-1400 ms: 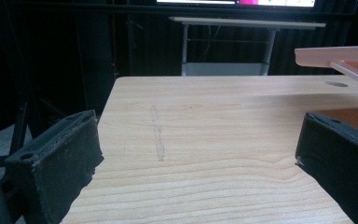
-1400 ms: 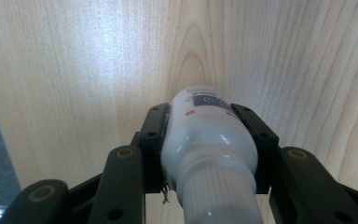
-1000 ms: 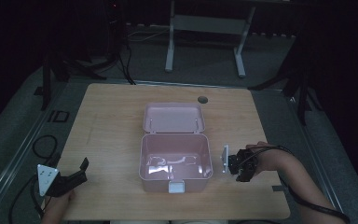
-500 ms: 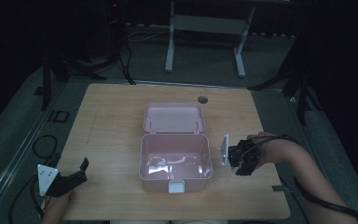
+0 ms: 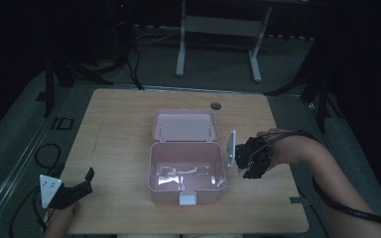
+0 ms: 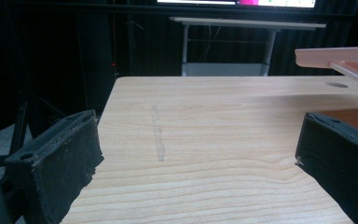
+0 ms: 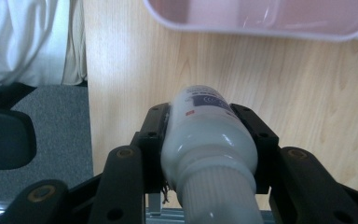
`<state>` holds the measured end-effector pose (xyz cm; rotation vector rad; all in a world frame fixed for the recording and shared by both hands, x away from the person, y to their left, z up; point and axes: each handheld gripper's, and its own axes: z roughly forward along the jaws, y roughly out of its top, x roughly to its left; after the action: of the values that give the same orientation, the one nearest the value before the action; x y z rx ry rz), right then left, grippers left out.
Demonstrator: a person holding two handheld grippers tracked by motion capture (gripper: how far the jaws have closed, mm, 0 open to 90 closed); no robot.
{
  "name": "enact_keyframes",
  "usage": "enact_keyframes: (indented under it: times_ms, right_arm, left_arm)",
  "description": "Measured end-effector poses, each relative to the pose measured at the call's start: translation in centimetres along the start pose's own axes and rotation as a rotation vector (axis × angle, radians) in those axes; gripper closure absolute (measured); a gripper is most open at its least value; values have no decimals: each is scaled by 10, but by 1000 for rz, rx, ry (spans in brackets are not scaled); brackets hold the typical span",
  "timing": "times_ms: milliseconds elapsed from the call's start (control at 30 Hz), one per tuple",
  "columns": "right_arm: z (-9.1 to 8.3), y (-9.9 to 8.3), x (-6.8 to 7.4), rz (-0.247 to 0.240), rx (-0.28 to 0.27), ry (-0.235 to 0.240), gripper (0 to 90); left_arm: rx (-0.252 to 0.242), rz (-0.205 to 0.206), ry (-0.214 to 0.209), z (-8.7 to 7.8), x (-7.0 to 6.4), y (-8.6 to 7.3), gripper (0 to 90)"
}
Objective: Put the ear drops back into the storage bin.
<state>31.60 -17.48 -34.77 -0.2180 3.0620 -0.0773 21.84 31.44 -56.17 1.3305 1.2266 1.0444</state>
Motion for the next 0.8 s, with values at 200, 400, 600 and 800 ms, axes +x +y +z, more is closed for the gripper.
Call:
enact_keyframes:
  times_ms: [200,400,600,800]
  right_arm:
    - [-8,22,-2,-29,-8,-1,597]
    - [-6,38,-6,-50,-33,1,597]
    - [3,56,-11,-70,-34,4,597]
    - [20,71,-17,-84,-18,21,597]
  left_arm:
    - [-1,-3,-1,0,0,0,4]
    - [-2,-8,-3,0,1,0,4]
    - [-2,-5,-4,0,1,0,4]
    - [-2,-6,-6,0,1,0,4]
